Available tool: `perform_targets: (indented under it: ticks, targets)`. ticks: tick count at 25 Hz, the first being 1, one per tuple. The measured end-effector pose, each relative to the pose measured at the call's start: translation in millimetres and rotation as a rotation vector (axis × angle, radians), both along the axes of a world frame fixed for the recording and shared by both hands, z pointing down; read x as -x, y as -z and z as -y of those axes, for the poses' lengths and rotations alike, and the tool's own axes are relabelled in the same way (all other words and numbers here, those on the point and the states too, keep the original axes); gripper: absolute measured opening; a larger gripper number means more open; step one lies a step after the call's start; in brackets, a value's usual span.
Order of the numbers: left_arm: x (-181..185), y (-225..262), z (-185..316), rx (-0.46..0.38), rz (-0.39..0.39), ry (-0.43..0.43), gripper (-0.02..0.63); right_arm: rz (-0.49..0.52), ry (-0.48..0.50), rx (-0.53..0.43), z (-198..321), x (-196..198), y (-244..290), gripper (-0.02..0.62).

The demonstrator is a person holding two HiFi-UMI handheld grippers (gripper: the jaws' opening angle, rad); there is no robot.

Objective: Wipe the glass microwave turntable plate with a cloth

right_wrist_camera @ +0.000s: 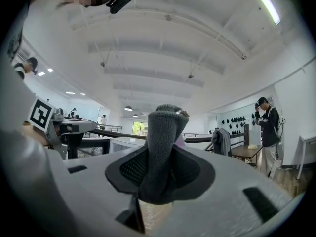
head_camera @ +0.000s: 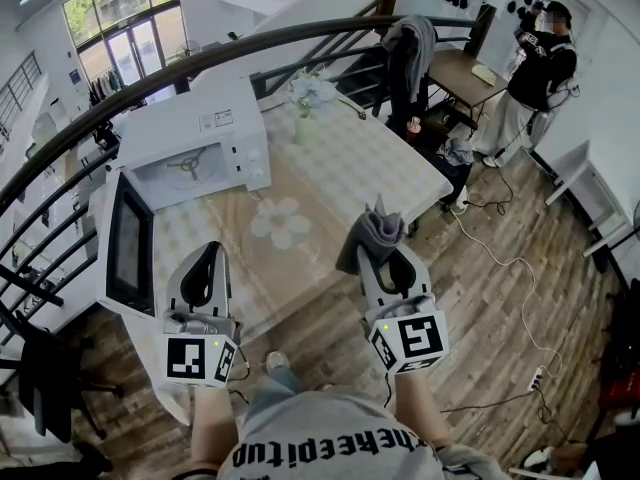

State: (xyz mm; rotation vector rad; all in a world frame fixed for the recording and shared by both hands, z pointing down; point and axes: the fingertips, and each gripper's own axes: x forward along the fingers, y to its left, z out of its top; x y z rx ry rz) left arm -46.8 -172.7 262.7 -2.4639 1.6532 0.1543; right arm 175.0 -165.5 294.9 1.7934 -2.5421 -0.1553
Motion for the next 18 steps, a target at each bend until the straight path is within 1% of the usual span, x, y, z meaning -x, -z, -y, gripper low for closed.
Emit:
perform_targets:
  ticks: [7, 18]
  targets:
    - [-2, -3, 2, 0.006, -0.001, -0.007, 0.012, 0.005, -0.004, -0.006, 1, 0, 1, 0.118]
    - [11, -4, 12, 0.011, -0.005, -0.013, 0.012, 0.014, -0.009, -0.014, 8, 14, 5, 0.117]
